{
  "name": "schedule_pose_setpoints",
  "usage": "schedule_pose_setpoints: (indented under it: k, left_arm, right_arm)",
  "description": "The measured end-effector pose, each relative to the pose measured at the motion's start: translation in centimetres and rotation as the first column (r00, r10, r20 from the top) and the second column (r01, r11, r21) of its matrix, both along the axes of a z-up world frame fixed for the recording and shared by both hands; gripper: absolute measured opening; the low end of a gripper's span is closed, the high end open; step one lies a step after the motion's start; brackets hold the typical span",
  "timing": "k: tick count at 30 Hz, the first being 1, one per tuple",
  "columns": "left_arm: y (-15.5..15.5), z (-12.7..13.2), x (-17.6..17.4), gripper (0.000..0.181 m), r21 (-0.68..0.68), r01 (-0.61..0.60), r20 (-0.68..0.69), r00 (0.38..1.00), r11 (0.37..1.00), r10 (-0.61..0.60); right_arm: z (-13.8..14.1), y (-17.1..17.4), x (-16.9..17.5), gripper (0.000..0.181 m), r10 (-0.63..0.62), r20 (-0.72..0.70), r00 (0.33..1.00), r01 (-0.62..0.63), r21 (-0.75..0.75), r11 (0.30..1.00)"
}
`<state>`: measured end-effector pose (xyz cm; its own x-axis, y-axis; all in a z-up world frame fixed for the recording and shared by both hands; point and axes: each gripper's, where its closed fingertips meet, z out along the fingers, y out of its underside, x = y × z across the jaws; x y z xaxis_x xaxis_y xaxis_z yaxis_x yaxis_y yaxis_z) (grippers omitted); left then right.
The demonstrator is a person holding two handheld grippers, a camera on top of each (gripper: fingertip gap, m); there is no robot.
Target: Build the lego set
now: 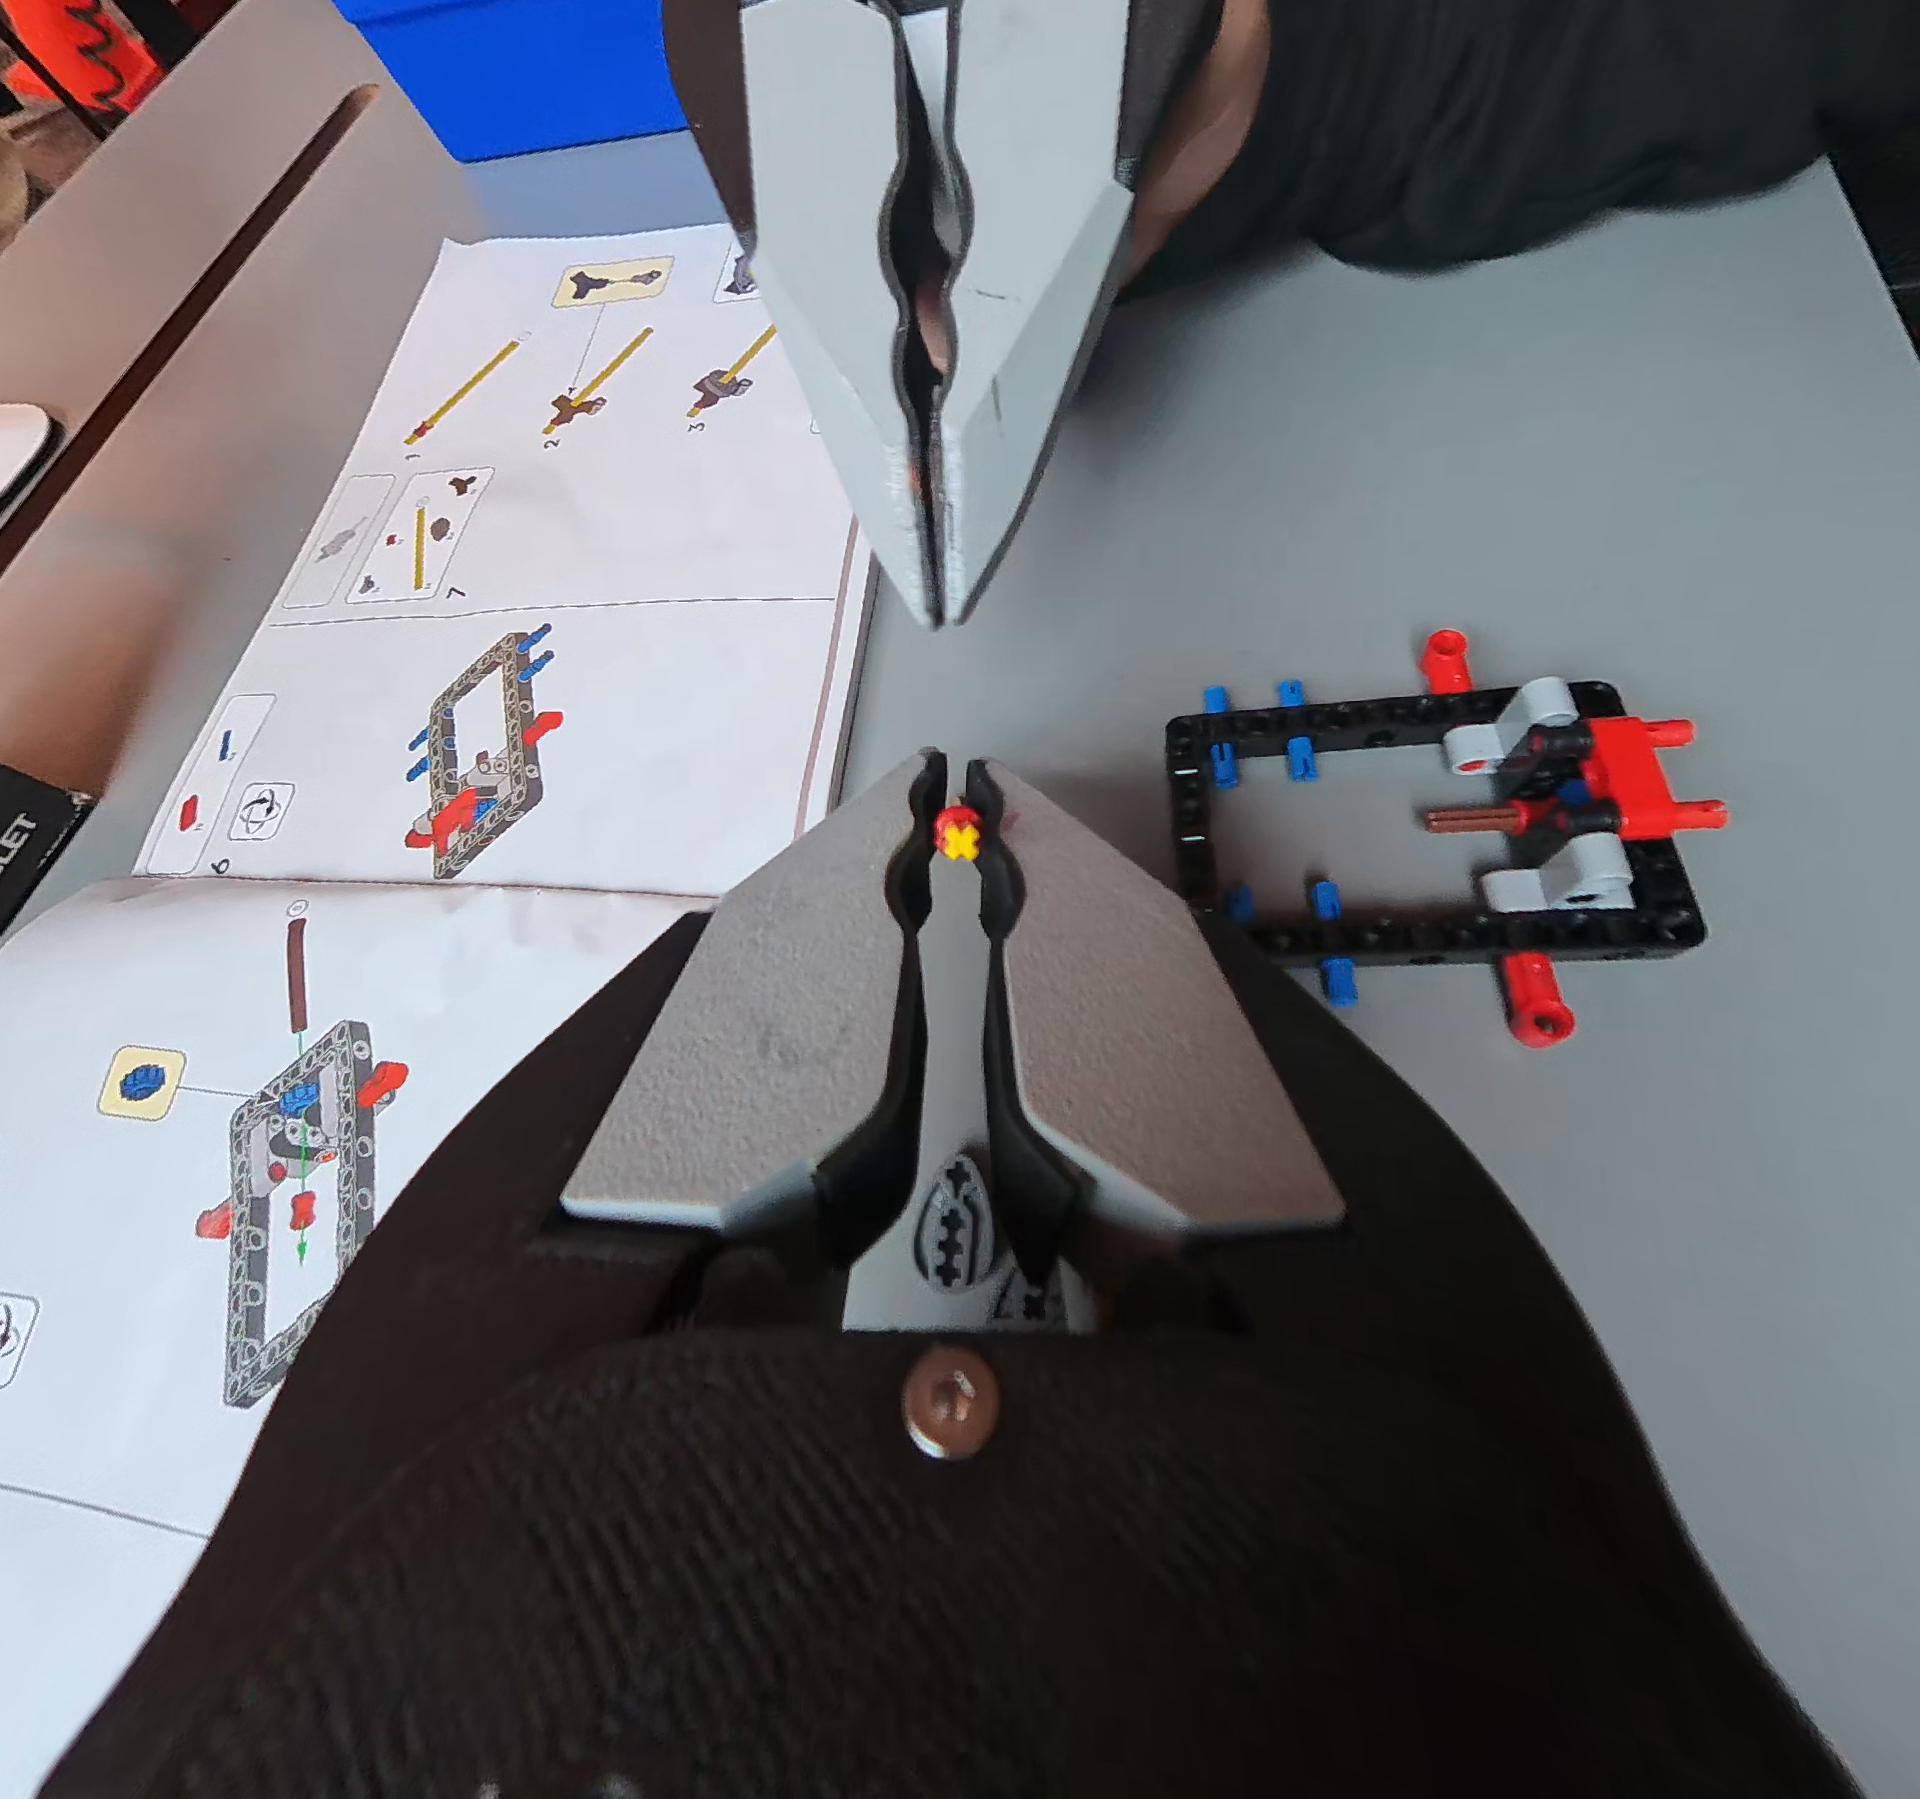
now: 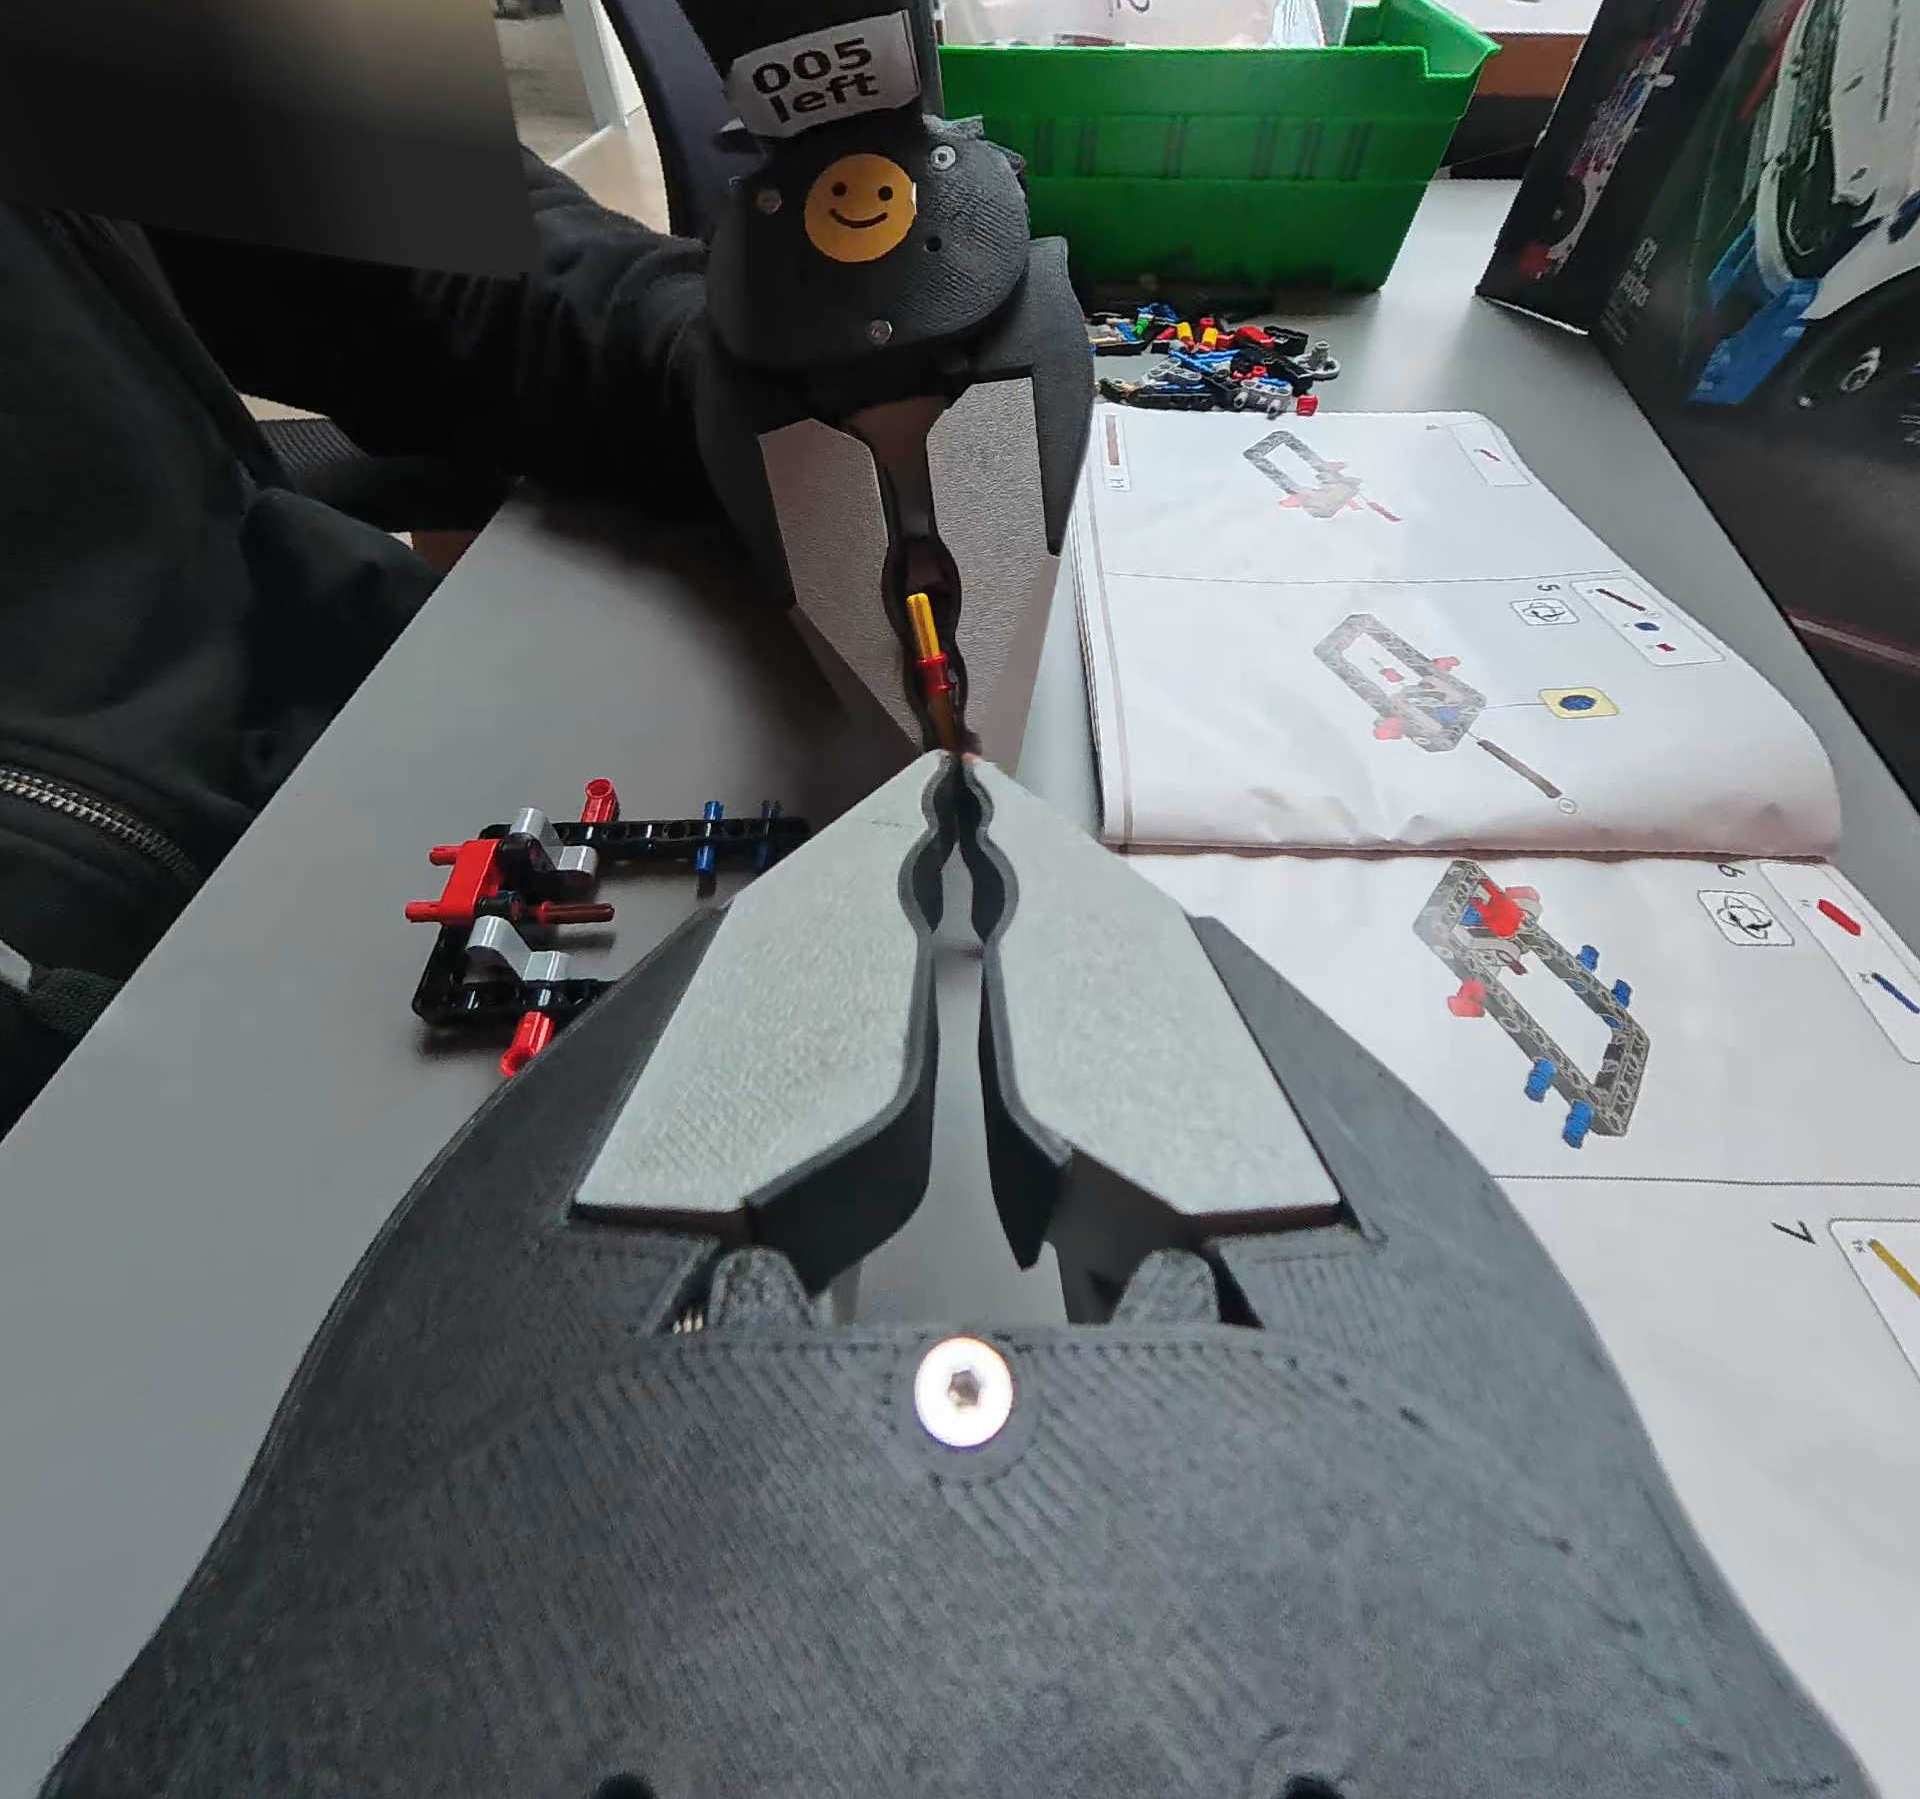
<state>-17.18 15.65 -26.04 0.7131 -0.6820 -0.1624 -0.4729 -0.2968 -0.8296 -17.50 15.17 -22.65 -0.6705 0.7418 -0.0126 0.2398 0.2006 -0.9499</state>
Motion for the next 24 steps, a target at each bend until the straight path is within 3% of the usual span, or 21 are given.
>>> schedule_pose_setpoints:
  k: [14, 24]
  left_arm:
    - [0.5, 0.6, -0.9, 0.001, 0.050, -0.046, -0.012, 0.999, 0.998, 0.047]
    - [1.4, 1.9, -2.4, 0.008, 0.057, -0.141, 0.118, 0.984, 0.988, 0.133]
  right_arm:
    - [-0.5, -0.6, 0.1, 0.000, 0.014, 0.010, 1.000, -0.014, 0.032, 0.999]
    - [0.7, 2.6, -0.8, 0.000, -0.147, -0.068, 0.987, 0.149, 0.027, 0.988]
